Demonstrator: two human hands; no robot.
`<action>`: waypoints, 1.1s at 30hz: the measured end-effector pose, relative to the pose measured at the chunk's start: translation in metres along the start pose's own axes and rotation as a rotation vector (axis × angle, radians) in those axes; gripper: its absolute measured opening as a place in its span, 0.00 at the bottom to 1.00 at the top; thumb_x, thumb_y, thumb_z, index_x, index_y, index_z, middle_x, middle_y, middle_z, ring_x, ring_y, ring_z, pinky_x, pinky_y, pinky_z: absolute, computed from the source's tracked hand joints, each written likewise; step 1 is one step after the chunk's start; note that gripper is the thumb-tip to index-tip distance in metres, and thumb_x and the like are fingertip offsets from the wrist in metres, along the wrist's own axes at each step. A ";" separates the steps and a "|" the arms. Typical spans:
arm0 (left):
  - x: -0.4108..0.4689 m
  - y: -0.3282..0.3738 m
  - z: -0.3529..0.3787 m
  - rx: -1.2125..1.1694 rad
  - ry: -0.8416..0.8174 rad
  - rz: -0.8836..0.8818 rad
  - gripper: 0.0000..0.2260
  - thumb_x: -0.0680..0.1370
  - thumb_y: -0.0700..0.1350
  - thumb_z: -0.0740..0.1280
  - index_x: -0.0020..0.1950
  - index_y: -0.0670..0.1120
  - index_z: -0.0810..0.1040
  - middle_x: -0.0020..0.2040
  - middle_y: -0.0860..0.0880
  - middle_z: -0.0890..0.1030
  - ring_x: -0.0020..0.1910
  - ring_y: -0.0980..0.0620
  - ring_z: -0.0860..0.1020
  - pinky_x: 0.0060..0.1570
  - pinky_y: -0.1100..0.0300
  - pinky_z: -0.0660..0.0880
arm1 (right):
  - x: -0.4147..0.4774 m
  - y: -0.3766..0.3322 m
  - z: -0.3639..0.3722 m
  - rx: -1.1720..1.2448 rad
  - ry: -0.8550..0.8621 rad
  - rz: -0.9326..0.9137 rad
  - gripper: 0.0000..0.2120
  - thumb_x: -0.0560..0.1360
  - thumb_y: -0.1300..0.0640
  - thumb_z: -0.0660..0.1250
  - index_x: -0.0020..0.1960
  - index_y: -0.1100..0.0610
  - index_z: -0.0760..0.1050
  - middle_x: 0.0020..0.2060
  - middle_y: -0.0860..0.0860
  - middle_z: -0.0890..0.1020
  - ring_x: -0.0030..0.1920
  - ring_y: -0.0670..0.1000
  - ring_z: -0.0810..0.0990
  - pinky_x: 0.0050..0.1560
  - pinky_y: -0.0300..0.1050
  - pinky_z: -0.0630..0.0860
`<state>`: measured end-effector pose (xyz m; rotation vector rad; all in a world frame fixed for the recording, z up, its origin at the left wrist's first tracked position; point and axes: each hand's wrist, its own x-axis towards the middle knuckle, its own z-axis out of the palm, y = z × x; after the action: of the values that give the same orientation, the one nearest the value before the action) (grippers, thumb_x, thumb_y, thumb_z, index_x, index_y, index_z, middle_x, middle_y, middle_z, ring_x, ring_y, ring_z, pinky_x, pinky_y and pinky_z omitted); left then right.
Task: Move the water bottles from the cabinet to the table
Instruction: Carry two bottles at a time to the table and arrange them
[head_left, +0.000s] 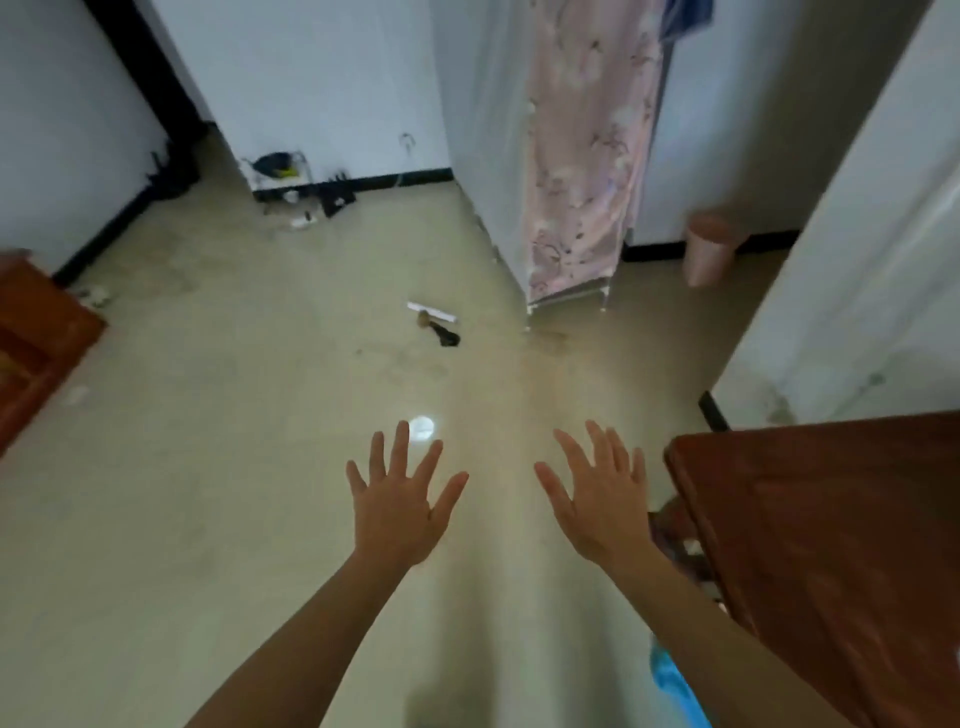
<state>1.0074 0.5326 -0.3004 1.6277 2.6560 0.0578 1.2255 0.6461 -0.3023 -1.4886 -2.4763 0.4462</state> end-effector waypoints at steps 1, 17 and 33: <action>-0.003 -0.045 -0.011 -0.007 -0.017 -0.087 0.35 0.79 0.71 0.38 0.74 0.58 0.71 0.80 0.44 0.62 0.77 0.36 0.61 0.68 0.29 0.64 | 0.019 -0.043 0.011 -0.005 -0.029 -0.081 0.38 0.78 0.27 0.35 0.77 0.42 0.64 0.79 0.55 0.61 0.80 0.60 0.55 0.78 0.65 0.49; -0.047 -0.420 -0.052 -0.037 -0.074 -0.906 0.52 0.62 0.73 0.16 0.80 0.62 0.53 0.82 0.51 0.39 0.80 0.42 0.37 0.76 0.34 0.42 | 0.138 -0.481 0.176 -0.018 -0.213 -0.836 0.35 0.81 0.29 0.41 0.69 0.46 0.76 0.72 0.58 0.73 0.73 0.64 0.69 0.73 0.69 0.61; 0.151 -0.684 -0.095 -0.028 -0.017 -1.284 0.53 0.62 0.74 0.17 0.79 0.63 0.59 0.83 0.51 0.46 0.81 0.44 0.45 0.76 0.36 0.47 | 0.378 -0.796 0.295 -0.014 -0.344 -1.159 0.39 0.77 0.24 0.40 0.70 0.44 0.76 0.73 0.56 0.73 0.75 0.62 0.67 0.72 0.71 0.60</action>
<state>0.3262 0.3556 -0.2364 -0.2838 3.0584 0.0429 0.2984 0.5861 -0.2745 0.2030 -3.0382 0.4368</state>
